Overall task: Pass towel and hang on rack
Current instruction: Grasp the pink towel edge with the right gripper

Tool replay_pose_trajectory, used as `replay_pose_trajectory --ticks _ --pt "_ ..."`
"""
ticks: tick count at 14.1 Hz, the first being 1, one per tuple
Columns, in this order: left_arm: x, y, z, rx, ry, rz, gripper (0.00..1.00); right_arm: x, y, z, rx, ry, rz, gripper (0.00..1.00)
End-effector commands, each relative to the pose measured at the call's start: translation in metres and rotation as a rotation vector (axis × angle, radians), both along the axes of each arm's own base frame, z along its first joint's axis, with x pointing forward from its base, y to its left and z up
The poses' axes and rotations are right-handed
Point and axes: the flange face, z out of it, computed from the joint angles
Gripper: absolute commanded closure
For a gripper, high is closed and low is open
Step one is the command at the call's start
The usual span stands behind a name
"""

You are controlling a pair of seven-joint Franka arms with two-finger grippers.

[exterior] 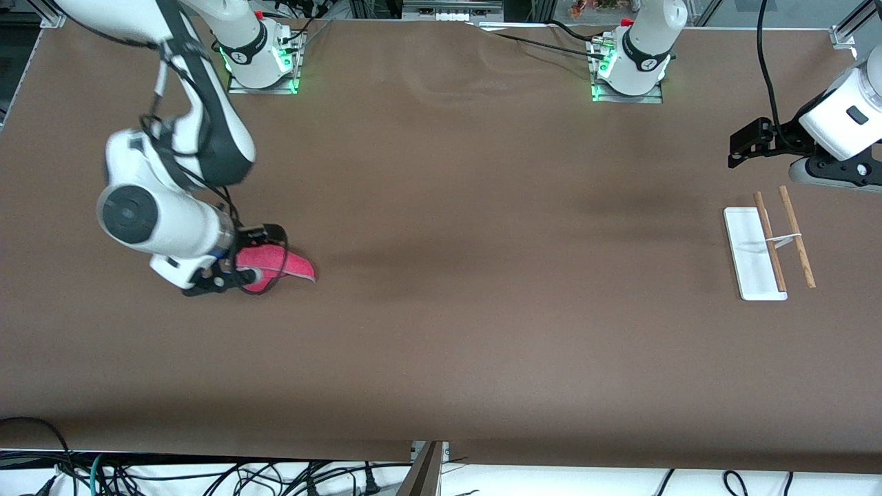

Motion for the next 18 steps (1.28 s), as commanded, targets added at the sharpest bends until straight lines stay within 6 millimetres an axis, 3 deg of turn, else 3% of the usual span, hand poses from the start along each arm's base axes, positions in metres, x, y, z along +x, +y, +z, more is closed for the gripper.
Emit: replay_pose_trajectory --ticks 1,4,6,15,17,18 --pt "0.002 0.0 0.006 0.023 0.004 -0.014 0.0 0.007 0.018 -0.049 0.034 -0.003 0.022 0.0" --pt "0.002 0.0 0.006 0.023 0.004 -0.015 0.0 0.002 0.043 -0.098 0.044 0.0 0.055 0.0" --pt "0.002 0.0 0.006 0.025 0.003 -0.015 0.0 -0.003 0.046 -0.121 0.053 -0.019 0.087 0.0" --pt "0.002 0.001 0.006 0.023 0.004 -0.012 0.0 0.008 0.037 -0.153 0.102 -0.058 0.244 0.0" --pt "0.002 0.001 0.006 0.023 0.004 -0.012 0.0 0.005 0.03 -0.16 0.1 -0.04 0.243 0.05" --pt "0.002 0.001 0.006 0.025 0.004 -0.012 0.0 0.003 0.025 -0.162 0.103 -0.031 0.257 0.12"
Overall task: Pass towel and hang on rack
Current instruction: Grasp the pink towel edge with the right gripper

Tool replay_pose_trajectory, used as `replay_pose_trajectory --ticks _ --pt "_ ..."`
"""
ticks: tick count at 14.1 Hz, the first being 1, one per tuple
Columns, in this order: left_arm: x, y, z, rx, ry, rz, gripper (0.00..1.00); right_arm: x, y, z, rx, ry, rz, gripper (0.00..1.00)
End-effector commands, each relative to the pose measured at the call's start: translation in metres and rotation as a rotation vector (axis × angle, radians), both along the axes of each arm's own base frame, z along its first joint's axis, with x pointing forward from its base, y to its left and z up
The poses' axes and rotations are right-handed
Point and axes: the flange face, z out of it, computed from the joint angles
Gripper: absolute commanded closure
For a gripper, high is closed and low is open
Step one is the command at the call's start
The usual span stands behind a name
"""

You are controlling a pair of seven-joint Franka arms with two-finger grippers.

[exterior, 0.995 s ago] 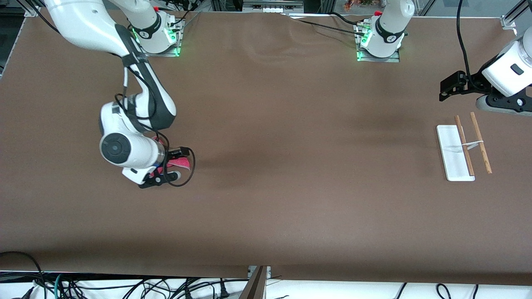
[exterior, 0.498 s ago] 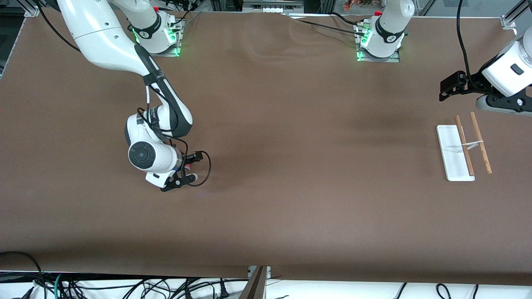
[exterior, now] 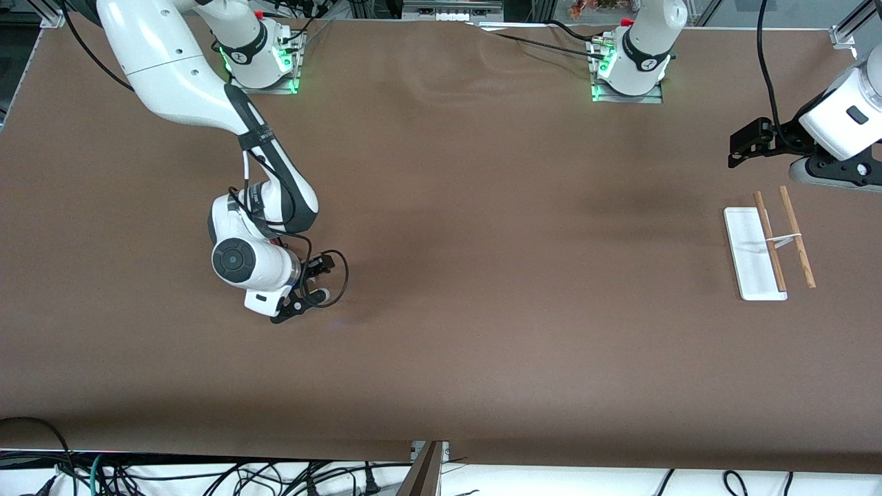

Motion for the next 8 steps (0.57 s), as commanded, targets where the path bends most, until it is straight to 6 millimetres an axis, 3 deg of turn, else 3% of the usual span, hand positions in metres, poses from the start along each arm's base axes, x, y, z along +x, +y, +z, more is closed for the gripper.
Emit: replay_pose_trajectory --ticks 1,2,6,7,8 --pt "0.0024 0.0012 0.0058 0.023 0.003 -0.012 0.0 -0.002 -0.0182 -0.0067 0.021 0.013 0.03 0.25" --pt "0.0024 0.0012 0.0058 0.023 0.003 -0.012 0.0 -0.0022 -0.0256 -0.0077 0.023 0.019 0.03 0.39" --pt "0.0024 0.0014 0.0058 0.025 0.003 -0.012 0.0 -0.0037 -0.025 -0.0051 0.019 0.037 0.016 0.9" --pt "0.0024 0.0014 0.0058 0.025 0.003 -0.014 0.0 -0.0044 -0.0241 -0.0046 0.018 0.047 0.007 1.0" --pt "0.0024 0.0014 0.0058 0.025 0.003 -0.012 0.0 -0.0046 -0.0234 -0.003 0.027 0.057 -0.018 1.0"
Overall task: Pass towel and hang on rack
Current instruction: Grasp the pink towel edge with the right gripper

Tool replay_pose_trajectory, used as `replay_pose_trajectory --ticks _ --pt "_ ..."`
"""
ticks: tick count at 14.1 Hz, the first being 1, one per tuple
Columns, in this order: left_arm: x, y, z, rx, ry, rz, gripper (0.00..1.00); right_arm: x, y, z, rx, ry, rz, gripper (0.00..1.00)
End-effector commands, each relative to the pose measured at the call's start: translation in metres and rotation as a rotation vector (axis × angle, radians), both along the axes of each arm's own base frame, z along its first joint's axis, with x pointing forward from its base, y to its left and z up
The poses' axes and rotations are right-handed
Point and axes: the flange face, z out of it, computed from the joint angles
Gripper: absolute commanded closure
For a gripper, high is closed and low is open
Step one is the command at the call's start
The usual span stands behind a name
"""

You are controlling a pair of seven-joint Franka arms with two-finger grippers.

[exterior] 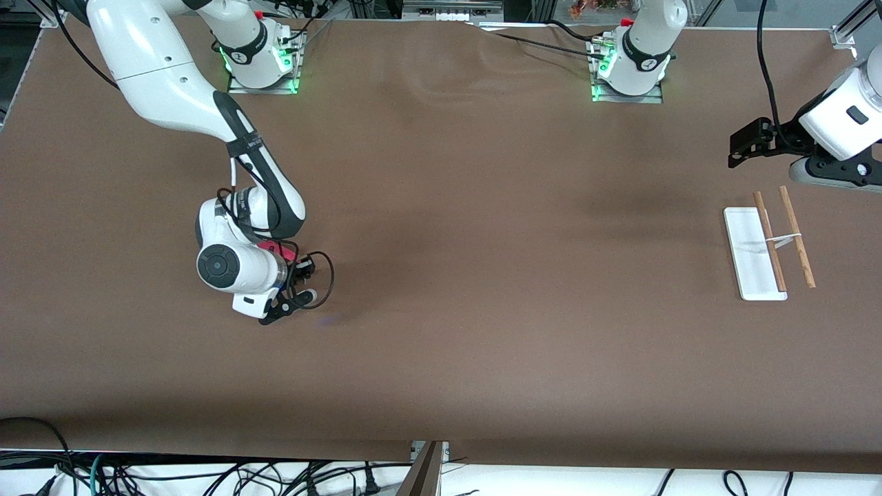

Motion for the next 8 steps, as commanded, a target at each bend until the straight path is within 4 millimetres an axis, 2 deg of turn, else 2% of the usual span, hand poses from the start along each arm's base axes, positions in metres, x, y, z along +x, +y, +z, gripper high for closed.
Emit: replay_pose_trajectory --ticks 1,3,5,8 --pt "0.002 0.001 0.005 0.025 0.005 -0.014 0.0 -0.007 0.007 0.01 0.028 0.037 -0.041 1.0" --pt "0.002 0.001 0.006 0.025 0.005 -0.014 0.0 -0.005 0.007 0.018 0.027 0.045 -0.06 1.0" --pt "0.002 0.001 0.006 0.023 0.005 -0.014 0.0 0.001 0.007 0.038 0.041 0.056 -0.081 1.0" --pt "0.002 0.001 0.006 0.025 0.003 -0.012 0.0 0.018 0.012 0.108 0.043 0.065 -0.069 1.0"
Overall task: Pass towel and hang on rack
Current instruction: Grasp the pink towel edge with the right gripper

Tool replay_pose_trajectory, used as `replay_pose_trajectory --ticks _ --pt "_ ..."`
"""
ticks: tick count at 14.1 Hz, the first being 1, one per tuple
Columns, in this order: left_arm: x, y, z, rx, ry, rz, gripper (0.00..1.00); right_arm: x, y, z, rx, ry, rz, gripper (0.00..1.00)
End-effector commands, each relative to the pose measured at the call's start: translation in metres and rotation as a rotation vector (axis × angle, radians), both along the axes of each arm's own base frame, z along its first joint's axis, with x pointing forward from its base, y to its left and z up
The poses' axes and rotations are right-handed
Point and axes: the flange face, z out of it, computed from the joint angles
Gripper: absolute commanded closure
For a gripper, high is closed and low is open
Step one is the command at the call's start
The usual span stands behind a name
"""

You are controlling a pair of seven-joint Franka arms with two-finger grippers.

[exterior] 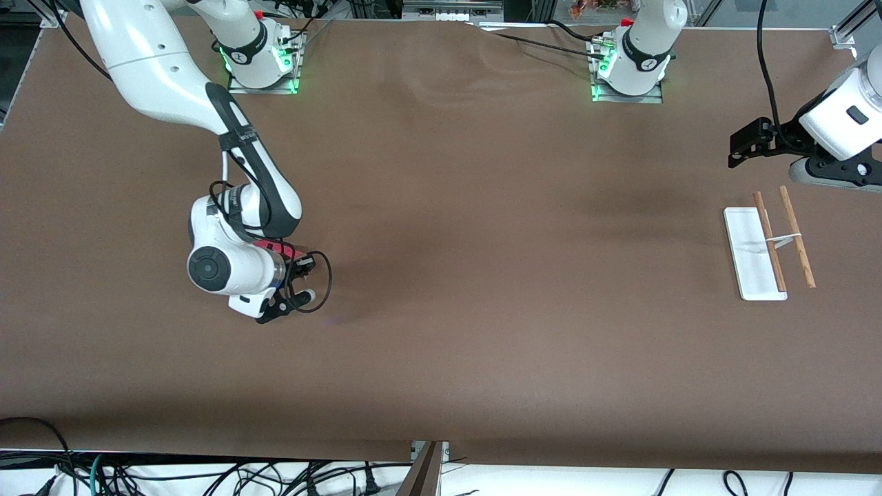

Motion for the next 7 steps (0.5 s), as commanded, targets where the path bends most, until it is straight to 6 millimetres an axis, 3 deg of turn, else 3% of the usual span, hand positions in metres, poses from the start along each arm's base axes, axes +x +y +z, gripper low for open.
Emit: replay_pose_trajectory --ticks 1,4,7 --pt "0.002 0.001 0.006 0.025 0.003 -0.014 0.0 0.012 0.005 0.078 0.003 0.033 -0.026 1.0" --pt "0.002 0.002 0.006 0.025 0.005 -0.012 0.0 0.016 0.015 0.158 -0.013 0.063 -0.046 1.0" --pt "0.002 0.002 0.005 0.025 0.006 -0.012 0.0 -0.005 0.049 0.227 -0.042 0.091 -0.05 1.0"
